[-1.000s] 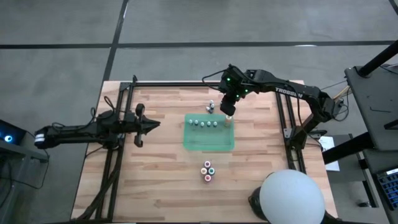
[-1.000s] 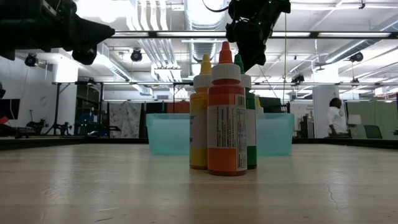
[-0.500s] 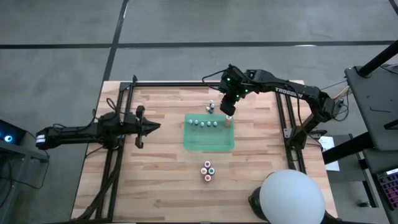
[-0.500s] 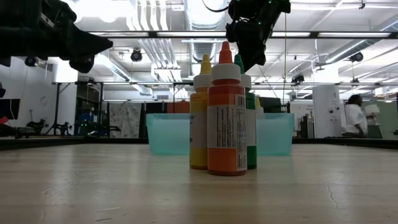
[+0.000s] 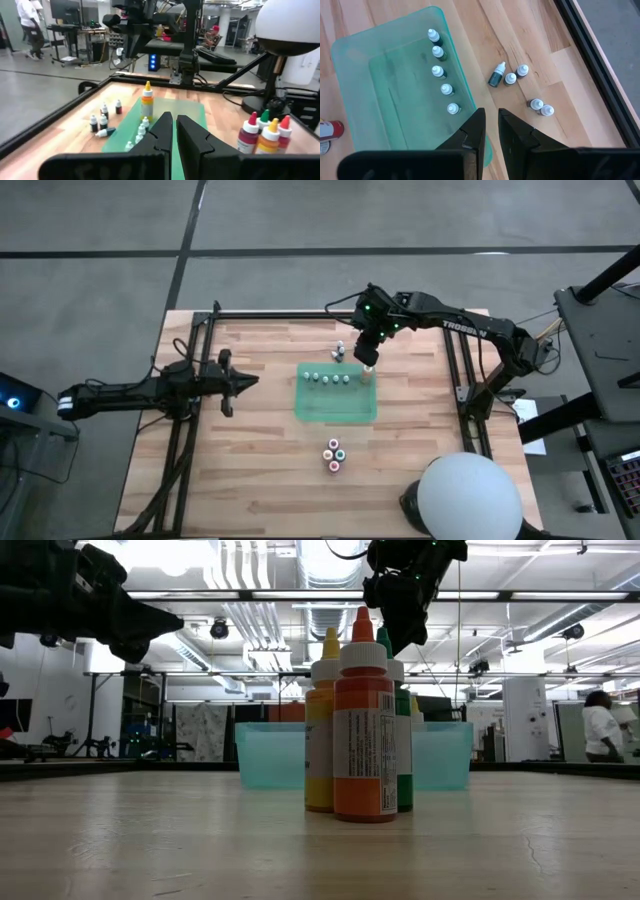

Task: Pick & Place food coloring
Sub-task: Put the small black food coloring bottle into the green container

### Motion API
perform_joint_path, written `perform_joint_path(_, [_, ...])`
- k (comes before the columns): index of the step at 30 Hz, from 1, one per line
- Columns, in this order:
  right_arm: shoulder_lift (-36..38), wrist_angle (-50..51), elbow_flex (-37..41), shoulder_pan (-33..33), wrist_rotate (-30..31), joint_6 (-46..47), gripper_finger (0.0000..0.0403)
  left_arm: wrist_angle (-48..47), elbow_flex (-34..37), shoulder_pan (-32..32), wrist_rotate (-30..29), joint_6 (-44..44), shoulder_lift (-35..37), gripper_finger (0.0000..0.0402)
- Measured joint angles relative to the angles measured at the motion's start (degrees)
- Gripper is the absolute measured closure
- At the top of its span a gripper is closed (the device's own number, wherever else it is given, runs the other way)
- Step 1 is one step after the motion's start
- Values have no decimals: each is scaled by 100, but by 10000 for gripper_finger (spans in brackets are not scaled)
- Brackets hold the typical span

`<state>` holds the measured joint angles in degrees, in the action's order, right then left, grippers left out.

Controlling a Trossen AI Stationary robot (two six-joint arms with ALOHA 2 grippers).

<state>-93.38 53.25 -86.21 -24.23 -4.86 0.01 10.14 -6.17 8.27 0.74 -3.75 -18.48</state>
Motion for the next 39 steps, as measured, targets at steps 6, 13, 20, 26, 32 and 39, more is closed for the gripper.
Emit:
perform_joint_path(6, [0,-4,0,0,7,-22,360,-405,0,0,122,-138,-2,401])
perform_joint_path(13, [0,-5,0,0,7,-22,360,-524,0,0,117,-211,-2,401])
perform_joint_path(20, [0,-4,0,0,5,-38,360,-590,0,0,115,-206,-2,401])
perform_joint_path(26, [0,-13,0,0,4,-63,360,-600,0,0,115,-207,-2,401])
perform_joint_path(32, [0,-15,0,0,4,-52,360,-602,0,0,113,-206,-3,401])
perform_joint_path(39, [0,-143,0,-1,3,-45,360,-600,0,0,113,-205,-2,401])
